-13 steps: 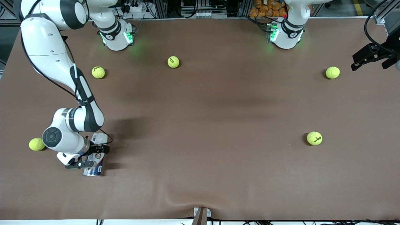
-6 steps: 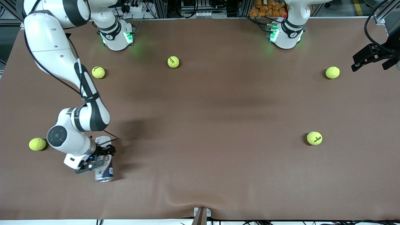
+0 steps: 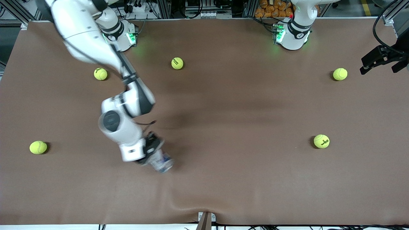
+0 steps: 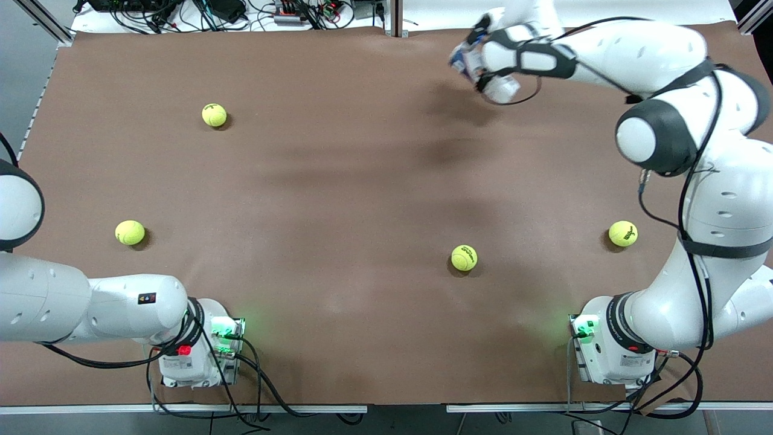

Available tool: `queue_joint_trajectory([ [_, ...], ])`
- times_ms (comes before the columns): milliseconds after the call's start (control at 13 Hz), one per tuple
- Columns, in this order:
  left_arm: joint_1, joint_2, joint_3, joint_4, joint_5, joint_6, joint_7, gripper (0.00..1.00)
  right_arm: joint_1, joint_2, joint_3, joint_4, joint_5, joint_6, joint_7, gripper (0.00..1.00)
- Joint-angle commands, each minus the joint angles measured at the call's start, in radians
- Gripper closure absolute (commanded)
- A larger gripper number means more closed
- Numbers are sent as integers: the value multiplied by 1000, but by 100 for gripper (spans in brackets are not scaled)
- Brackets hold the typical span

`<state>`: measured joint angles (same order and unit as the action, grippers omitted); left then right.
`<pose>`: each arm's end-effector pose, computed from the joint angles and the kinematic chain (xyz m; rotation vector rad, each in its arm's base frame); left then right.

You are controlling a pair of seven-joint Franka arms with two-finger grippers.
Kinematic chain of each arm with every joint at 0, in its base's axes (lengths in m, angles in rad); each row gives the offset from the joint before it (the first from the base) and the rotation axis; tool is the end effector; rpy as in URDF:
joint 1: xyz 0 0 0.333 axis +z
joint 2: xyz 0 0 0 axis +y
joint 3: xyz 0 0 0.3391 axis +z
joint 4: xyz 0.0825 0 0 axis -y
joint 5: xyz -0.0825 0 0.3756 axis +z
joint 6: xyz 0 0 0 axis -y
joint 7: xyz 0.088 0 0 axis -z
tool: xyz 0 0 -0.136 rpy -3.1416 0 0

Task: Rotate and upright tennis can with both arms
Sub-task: 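Lift the can with the right gripper while the left gripper reaches in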

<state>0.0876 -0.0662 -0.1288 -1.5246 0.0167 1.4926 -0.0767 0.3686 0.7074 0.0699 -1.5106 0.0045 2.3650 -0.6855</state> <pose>0.5162 -0.0216 0.6678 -3.1175 -0.0580 -0.0547 0.6732 0.3061 0.2558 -2.6452 -1.6235 -0.2383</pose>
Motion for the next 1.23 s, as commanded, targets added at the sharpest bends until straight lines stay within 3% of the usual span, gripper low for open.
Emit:
queue_joint_trajectory([
  [0,1,9,0,17,-12,2,17,0,111,-6,17,-17,5,11,-95,19],
  [308,6,31,-2,4,-18,0,17,0,370,15,15,-23,-12,33,-106,19],
  [385,6,36,-2,-3,-29,-3,15,0,390,30,13,-26,-17,33,-115,19],
  [692,3,88,-2,-48,-147,-3,2,0,391,90,14,-14,-153,36,-167,16],
  [846,-17,124,-2,-46,-165,2,-3,0,397,113,13,9,-155,40,-207,0],
  [1154,-23,195,-2,-48,-312,15,-83,0,355,87,19,69,-107,1,-193,0],
])
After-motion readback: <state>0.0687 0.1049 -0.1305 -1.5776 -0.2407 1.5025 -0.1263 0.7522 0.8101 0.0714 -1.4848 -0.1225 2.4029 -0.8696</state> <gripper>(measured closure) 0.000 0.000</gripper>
